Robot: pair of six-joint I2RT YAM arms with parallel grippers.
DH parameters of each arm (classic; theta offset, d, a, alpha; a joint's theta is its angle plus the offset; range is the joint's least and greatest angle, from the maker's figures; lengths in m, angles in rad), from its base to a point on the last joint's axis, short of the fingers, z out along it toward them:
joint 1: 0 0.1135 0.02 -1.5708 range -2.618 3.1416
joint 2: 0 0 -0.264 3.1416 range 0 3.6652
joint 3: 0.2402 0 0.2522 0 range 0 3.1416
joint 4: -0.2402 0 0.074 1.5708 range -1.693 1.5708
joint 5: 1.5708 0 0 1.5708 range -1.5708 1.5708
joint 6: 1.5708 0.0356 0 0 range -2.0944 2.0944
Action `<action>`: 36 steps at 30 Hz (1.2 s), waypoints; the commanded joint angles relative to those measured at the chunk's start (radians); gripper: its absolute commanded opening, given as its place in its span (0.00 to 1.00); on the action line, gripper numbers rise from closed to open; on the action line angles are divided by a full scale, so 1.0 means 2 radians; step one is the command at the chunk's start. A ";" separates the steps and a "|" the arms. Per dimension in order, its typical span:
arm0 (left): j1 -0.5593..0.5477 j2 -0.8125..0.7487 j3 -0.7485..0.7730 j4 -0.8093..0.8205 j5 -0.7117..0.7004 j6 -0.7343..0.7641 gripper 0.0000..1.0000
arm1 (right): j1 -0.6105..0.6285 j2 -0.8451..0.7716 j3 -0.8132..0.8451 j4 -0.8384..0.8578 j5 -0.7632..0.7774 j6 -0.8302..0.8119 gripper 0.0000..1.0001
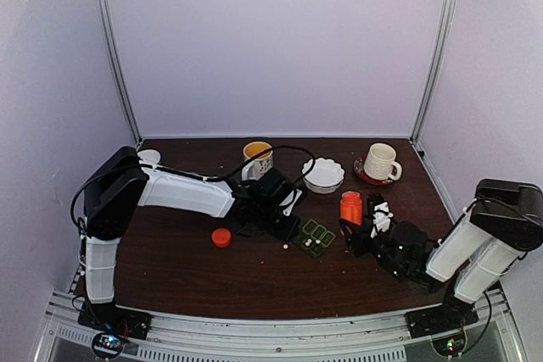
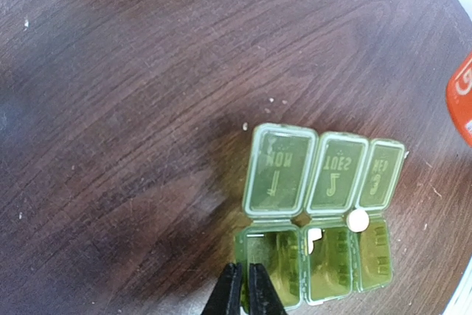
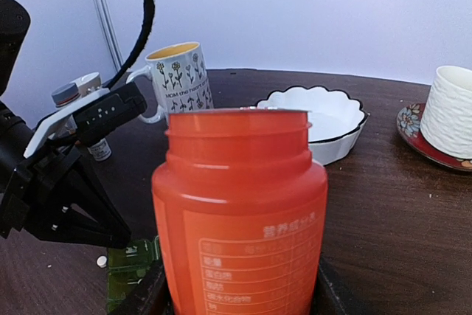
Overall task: Sort the pills into containers
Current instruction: Pick up the lid of the pill bottle from the center of the board.
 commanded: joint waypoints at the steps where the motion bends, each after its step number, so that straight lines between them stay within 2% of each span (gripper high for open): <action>1: -0.004 -0.002 0.001 0.008 -0.005 0.005 0.07 | -0.001 -0.043 0.023 -0.170 -0.012 0.023 0.00; 4: -0.006 -0.001 -0.005 0.014 -0.003 0.005 0.07 | -0.001 -0.062 0.036 -0.247 -0.005 0.032 0.00; 7: -0.008 0.000 -0.007 0.015 -0.003 0.005 0.07 | -0.004 -0.063 0.038 -0.250 -0.005 0.034 0.00; 12: -0.011 0.002 -0.012 0.016 -0.003 0.004 0.07 | -0.016 -0.054 0.071 -0.308 -0.030 0.058 0.00; 16: -0.012 0.002 -0.014 0.017 -0.004 0.003 0.07 | -0.028 -0.041 0.061 -0.286 -0.049 0.079 0.00; 26: -0.012 0.003 -0.016 0.019 -0.006 0.003 0.07 | -0.041 0.000 0.085 -0.230 -0.191 0.082 0.00; 36: -0.014 0.005 -0.012 0.018 -0.007 0.004 0.07 | -0.028 -0.022 0.092 -0.266 -0.203 0.061 0.00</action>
